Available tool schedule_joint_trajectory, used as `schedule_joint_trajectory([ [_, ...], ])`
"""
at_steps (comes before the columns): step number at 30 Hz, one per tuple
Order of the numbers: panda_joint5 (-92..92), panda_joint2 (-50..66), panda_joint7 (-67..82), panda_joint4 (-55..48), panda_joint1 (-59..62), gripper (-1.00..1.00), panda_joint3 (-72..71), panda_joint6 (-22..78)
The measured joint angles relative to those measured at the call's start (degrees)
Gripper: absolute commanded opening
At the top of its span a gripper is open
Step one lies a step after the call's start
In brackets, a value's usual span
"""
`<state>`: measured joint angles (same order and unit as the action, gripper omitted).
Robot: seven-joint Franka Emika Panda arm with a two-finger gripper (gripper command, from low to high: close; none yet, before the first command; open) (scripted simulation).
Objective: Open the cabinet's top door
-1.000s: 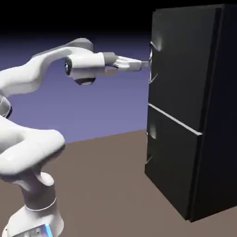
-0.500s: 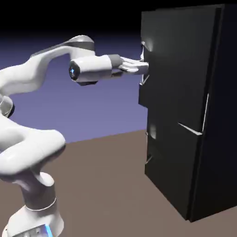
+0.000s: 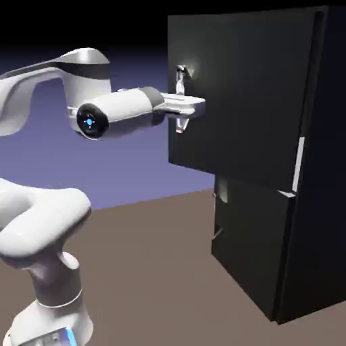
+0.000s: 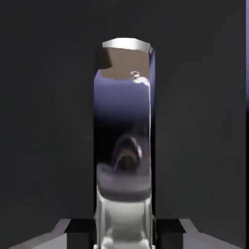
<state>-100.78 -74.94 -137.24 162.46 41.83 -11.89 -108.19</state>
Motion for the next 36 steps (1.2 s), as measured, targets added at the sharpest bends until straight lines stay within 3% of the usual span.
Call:
schedule_joint_trajectory([
  [12,22.67,16.11,8.86,-7.58,-2.76,-1.0,24.92,24.11],
  [23,37.29,38.96,17.94,-26.45,-13.04,-1.0,43.77,47.67],
  [36,41.98,65.98,30.65,-51.22,-22.94,-1.0,59.14,75.13],
])
